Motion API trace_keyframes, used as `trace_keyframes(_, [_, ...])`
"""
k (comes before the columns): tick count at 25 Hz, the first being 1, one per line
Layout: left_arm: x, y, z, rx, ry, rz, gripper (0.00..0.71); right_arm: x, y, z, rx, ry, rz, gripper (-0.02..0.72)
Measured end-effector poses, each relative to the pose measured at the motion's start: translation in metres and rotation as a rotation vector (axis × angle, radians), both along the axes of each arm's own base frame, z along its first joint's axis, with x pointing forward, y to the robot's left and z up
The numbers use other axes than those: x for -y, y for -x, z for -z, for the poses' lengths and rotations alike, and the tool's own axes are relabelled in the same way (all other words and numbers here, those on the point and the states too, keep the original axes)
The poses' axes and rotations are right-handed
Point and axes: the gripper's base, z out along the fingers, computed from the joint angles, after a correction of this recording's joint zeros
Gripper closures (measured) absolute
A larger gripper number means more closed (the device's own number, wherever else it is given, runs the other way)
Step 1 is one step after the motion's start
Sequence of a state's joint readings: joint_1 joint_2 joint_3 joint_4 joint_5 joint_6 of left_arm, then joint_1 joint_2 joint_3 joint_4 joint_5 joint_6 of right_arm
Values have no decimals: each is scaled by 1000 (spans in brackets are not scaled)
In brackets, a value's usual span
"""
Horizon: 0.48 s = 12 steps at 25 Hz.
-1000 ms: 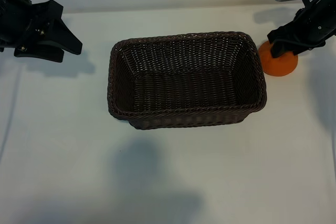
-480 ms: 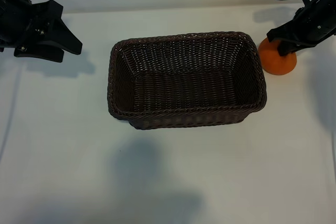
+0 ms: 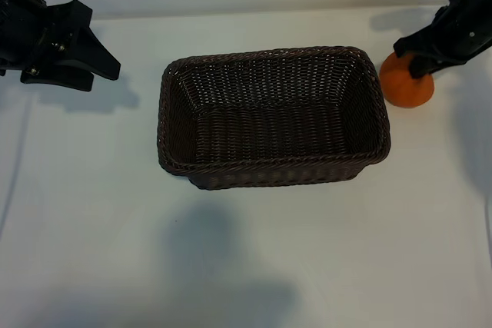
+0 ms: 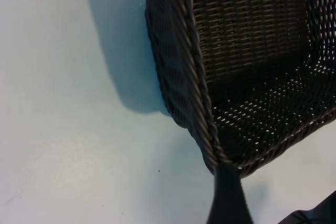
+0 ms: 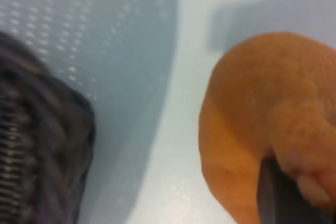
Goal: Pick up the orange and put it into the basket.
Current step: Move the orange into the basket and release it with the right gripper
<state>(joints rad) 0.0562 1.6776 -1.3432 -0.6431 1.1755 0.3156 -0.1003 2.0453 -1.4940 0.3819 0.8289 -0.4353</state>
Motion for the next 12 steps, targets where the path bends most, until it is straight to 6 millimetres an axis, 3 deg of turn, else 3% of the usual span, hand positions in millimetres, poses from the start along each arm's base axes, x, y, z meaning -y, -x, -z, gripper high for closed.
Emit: trace_keyframes(12, [0,0,0,0,0,0,192,-4,17,-74,34,-3,-62,654])
